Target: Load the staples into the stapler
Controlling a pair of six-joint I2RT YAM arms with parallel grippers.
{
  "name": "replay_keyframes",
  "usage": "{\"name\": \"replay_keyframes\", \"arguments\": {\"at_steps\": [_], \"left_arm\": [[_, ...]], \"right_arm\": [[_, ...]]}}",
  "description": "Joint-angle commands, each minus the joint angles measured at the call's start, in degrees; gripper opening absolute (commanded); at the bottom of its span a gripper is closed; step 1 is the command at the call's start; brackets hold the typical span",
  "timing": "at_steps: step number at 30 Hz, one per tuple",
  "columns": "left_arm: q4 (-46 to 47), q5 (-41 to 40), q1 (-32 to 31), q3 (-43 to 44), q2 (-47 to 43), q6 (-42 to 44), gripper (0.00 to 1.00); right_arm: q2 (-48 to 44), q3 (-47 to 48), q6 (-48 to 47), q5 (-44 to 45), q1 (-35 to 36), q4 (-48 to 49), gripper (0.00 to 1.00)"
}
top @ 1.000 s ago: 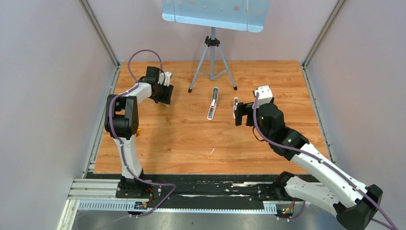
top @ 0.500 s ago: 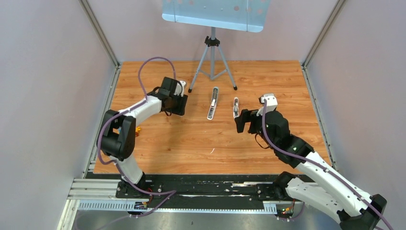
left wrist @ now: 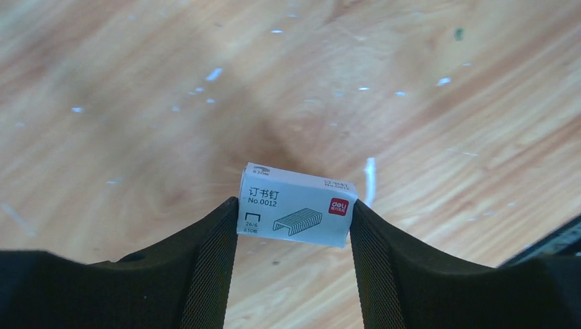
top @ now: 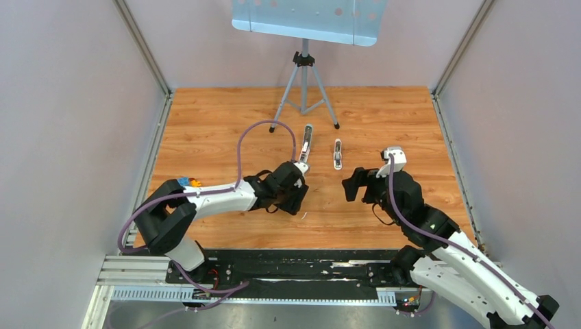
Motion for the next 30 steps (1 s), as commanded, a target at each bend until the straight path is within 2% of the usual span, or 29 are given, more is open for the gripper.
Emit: {"name": "replay_keyframes", "arguments": {"at_steps": [1, 9, 11, 13, 15, 19, 22, 27, 30], "left_arm": [[6.2, -5.2, -4.4, -1.9, -1.5, -8.0, 0.58], [16.2, -8.2, -7.7, -7.0, -2.7, -20.5, 0.62], [18.0, -8.6, -8.1, -8.0, -4.0, -23.2, 0.65], [18.9, -8.5, -8.1, -8.3, -5.1, -24.5, 0.75], [18.7, -8.8, -8.1, -8.4, -6.4, -24.6, 0.79], [15.7, -10.6, -8.1, -8.8, -9.8, -20.9, 0.85], [10.5, -13.3, -8.1, -9.3, -13.9, -15.4, 0.99], [8.5, -16.2, -7.7, -13.1, -23.6, -6.0, 1.0], [7.5, -9.6, -5.7, -13.1, -26.0, -1.4, 1.0]], "right_arm": [[-1.4, -1.5, 2.1, 0.2, 0.3, -3.9, 1.0], [-4.5, -3.2, 4.2, 0.4, 0.4, -6.1, 1.0], [-5.2, -3.3, 4.6, 0.4, 0.3, -6.6, 1.0], [-5.5, -3.3, 5.0, 0.2, 0.3, -7.1, 1.0], [-5.5, -3.3, 5.6, -0.1, 0.3, -7.3, 0.99], [-4.7, -3.5, 7.2, -1.5, 0.3, -7.3, 0.99], [-4.0, -4.2, 9.8, -3.5, 0.3, -7.2, 0.98], [-2.7, -8.4, 17.2, -11.0, 0.3, -2.2, 0.96], [-1.8, -12.2, 21.5, -14.8, 0.3, 4.6, 0.89]]}}
